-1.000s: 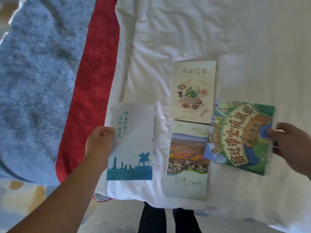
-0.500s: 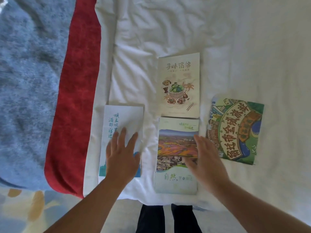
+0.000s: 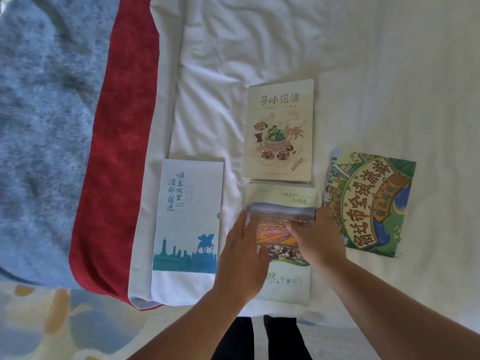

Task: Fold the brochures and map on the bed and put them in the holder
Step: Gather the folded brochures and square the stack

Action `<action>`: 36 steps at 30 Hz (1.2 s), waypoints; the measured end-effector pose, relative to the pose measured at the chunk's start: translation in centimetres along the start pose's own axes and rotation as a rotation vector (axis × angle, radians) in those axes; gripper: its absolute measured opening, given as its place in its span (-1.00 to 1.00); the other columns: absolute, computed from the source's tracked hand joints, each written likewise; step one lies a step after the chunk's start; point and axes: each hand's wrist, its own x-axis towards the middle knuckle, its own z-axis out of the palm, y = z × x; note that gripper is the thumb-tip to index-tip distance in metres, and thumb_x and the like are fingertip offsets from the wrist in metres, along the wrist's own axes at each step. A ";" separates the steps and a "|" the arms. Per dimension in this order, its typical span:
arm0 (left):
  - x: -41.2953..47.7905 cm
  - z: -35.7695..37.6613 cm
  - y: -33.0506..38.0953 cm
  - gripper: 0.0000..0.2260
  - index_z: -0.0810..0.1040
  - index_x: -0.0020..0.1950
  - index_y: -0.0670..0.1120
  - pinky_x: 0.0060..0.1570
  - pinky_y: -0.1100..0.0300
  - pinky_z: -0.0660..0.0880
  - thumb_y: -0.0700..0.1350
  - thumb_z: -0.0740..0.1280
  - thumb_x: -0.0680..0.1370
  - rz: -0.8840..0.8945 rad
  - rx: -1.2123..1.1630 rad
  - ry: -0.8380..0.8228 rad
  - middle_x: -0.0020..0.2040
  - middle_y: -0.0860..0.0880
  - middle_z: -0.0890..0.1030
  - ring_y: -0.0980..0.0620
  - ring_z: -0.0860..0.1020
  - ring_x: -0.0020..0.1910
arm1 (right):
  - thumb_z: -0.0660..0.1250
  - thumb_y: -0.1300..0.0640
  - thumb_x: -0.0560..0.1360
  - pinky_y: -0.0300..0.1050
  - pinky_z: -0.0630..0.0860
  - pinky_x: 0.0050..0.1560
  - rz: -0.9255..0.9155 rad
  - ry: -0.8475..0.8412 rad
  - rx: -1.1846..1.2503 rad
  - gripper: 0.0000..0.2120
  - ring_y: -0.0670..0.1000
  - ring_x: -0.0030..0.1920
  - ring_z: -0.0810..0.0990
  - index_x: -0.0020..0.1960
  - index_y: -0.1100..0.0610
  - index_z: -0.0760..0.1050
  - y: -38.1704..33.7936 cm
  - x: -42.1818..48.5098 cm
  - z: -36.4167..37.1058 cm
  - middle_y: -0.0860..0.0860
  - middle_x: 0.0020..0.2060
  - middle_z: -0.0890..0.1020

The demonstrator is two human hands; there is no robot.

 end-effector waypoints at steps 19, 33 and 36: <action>-2.0 -2.9 -1.9 -0.53 0.17 0.49 0.28 0.35 -0.01 0.42 0.12 0.22 0.60 -0.263 -0.177 -0.055 0.46 0.21 0.33 0.12 0.39 0.38 | 0.35 0.06 0.57 -0.06 0.41 -0.26 -0.049 0.051 0.115 -0.88 0.15 -0.17 0.58 -0.13 0.06 0.54 3.3 0.9 -5.4 0.08 -0.21 0.63; 0.7 -6.6 -5.8 -0.46 0.27 0.48 -0.09 0.41 0.01 0.20 -0.13 0.35 0.53 -0.299 0.066 0.308 0.45 -0.09 0.35 -0.09 0.29 0.42 | 0.37 0.06 0.50 -0.23 0.29 -0.56 0.014 0.030 0.096 -0.79 -0.04 -0.46 0.42 0.07 0.05 0.40 1.5 -0.6 -2.1 0.03 -0.32 0.52; 2.3 -8.5 -7.5 -0.42 0.20 0.47 -0.02 0.30 -0.24 0.30 0.00 0.35 0.51 -0.534 0.125 0.300 0.42 -0.11 0.30 -0.21 0.29 0.36 | 0.43 0.04 0.47 -0.25 0.28 -0.61 0.042 -0.026 0.122 -0.57 -0.04 -0.51 0.42 0.22 0.07 0.30 0.4 -0.9 -1.0 0.06 -0.27 0.55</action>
